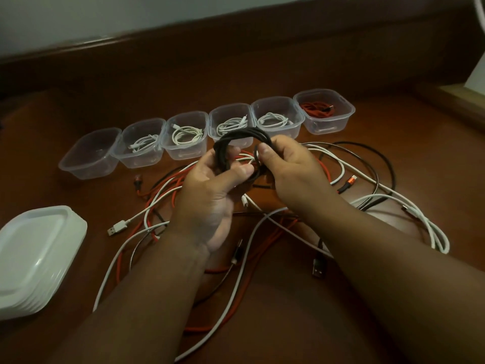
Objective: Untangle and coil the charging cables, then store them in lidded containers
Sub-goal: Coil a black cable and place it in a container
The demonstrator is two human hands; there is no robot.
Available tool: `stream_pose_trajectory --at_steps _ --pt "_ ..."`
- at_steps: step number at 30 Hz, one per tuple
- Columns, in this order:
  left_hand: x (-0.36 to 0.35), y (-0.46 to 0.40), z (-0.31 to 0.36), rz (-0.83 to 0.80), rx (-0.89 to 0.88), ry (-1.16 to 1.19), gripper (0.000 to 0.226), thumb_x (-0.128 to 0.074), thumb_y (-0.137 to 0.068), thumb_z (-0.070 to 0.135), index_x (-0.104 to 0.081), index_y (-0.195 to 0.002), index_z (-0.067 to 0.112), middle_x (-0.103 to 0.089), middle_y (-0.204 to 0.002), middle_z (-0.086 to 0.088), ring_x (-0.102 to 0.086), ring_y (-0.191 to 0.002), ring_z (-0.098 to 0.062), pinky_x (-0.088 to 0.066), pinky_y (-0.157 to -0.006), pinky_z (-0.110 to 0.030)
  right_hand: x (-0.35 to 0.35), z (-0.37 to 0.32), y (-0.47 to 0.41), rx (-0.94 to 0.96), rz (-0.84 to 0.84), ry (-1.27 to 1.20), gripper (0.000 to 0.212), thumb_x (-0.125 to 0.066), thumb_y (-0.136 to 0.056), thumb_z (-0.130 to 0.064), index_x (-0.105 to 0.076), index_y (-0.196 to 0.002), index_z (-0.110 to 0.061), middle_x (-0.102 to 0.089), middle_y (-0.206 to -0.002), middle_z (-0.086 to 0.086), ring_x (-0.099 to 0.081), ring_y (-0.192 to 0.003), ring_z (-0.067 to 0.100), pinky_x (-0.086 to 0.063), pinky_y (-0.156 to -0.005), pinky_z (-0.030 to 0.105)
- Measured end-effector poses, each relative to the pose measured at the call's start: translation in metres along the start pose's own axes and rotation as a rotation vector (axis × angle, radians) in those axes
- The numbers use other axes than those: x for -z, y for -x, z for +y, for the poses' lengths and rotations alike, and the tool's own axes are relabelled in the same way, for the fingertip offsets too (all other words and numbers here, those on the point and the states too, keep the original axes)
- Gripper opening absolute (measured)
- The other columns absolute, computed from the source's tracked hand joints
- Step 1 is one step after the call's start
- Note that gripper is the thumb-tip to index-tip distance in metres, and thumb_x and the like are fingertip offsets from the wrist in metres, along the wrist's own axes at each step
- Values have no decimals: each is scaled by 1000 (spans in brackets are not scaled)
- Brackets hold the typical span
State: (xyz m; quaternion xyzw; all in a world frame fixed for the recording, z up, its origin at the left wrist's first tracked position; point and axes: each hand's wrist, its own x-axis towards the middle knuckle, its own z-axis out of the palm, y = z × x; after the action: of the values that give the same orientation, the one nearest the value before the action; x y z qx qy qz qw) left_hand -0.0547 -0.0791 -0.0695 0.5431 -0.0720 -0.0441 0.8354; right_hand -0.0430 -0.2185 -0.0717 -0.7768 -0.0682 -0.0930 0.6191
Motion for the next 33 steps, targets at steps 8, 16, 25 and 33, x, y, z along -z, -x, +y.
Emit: stream_pose_trajectory --at_steps 8,16,25,33 --pt "13 -4 4 15 -27 -617 55 -62 -92 -1 -63 -124 44 -70 -102 0 -70 -96 -14 -56 -81 -30 12 2 -7 0 53 -13 16 -54 -100 -31 -64 -88 -29 -64 -80 -6 -60 -74 8 -51 -67 29" --pt "2 0 12 -2 182 -20 26 -42 -100 3 -61 -116 10 -54 -61 1 -60 -59 -11 -60 -74 -34 18 2 -14 -268 105 -322 20 -57 -99 -24 -66 -83 -15 -58 -62 -4 -49 -58 11 -41 -56 27" --pt "2 2 11 -48 344 17 15 -43 -101 19 -57 -106 17 -34 -59 5 -26 -41 -5 -32 -41 -18 18 1 -17 -500 60 -629 19 -56 -99 -28 -65 -95 -11 -54 -80 3 -50 -62 11 -45 -52 21" --pt "3 2 6 59 8 -234 19 -59 -91 25 -70 -104 17 -68 -79 -2 -64 -70 -12 -50 -62 -20 12 -13 -1 -588 -228 -973 20 -51 -99 -19 -63 -89 -5 -70 -80 12 -69 -70 18 -58 -66 24"
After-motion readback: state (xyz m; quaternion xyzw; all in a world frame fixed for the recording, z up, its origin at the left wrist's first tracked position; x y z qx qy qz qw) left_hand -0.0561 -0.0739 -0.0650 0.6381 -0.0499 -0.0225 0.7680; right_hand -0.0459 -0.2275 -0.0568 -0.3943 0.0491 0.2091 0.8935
